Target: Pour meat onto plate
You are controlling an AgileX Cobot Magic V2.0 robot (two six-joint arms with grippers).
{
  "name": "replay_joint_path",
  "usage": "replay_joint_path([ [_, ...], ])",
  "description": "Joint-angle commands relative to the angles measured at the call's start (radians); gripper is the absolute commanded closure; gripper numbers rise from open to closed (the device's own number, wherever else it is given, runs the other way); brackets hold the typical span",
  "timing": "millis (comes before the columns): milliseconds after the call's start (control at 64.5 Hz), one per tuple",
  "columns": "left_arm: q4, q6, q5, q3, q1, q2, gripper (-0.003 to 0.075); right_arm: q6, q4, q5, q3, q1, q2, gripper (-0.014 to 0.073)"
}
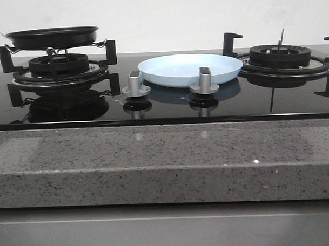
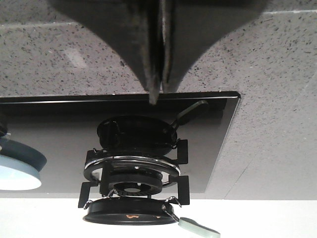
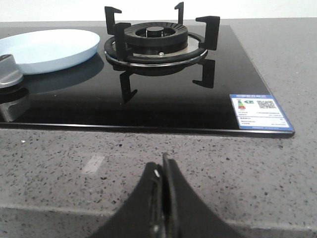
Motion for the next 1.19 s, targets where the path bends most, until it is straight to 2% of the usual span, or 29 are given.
replay_joint_path([
  [0, -0.010, -0.010, -0.084, 0.006, -0.009, -0.016, 0.0741, 0.001, -0.001, -0.076, -0.004, -0.008, -0.016, 0.0654],
  [791, -0.016, -0.010, -0.086, 0.006, -0.009, -0.016, 0.0741, 0.001, -0.001, -0.092, -0.005, -0.008, -0.016, 0.0654],
  [868, -0.016, -0.010, -0.118, 0.006, -0.007, -0.016, 0.0741, 0.001, -0.001, -0.101, -0.009, -0.008, -0.016, 0.0654],
  [977, -0.016, -0.010, -0.146, -0.025, -0.007, -0.016, 0.0741, 0.001, -0.001, -0.077, -0.053, -0.008, -0.016, 0.0654],
  [1179, -0.015, -0.010, -0.105, -0.178, -0.007, 0.037, 0.0741, 0.001, -0.001, 0.006, -0.211, -0.008, 0.056, 0.0654],
])
